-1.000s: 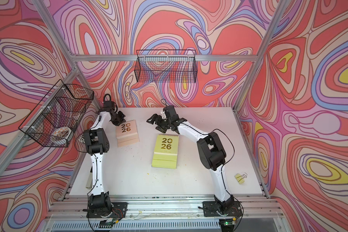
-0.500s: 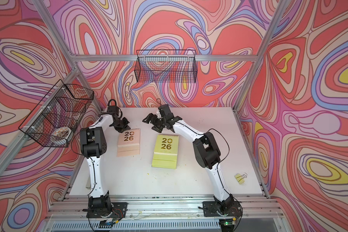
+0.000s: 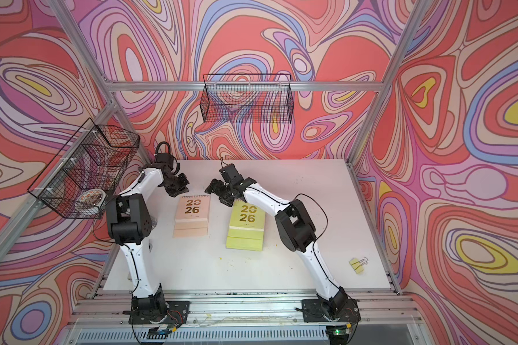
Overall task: Stack the calendars
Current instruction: Move the calendar to the center of the board, then pick up the calendar at the center of the board.
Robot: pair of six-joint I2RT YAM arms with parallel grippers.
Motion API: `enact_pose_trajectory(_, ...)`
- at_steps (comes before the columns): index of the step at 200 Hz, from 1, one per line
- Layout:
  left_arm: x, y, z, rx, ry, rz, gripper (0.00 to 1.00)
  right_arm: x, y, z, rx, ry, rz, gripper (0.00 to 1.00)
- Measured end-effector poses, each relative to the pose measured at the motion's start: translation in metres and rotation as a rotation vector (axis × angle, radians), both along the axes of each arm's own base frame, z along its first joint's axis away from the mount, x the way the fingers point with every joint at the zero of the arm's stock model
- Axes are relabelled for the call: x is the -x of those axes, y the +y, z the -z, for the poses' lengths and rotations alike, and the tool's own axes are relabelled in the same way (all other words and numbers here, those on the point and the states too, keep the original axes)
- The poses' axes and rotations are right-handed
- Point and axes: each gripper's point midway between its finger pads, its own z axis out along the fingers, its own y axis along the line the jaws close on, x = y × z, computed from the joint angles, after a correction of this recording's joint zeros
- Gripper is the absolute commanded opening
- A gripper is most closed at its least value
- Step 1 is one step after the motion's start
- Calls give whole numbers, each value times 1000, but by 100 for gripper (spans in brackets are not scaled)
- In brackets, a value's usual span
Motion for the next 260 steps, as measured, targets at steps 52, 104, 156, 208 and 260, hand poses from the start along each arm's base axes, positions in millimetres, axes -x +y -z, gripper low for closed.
enact_pose_trajectory(52,36,24,8,-195,99,52,0,7,11,27,39,38,0,89)
enact_pose_trajectory(104,67,44,26,-339,228,102,0,9,24,41,46,56,-10,89)
enact_pose_trajectory(156,72,54,34,-405,269,133,0,14,28,53,52,89,-6,89)
enact_pose_trajectory(208,79,54,59,-402,342,178,0,17,31,64,52,112,-8,89)
enact_pose_trajectory(260,80,52,65,-391,353,198,0,17,39,64,37,111,-17,89)
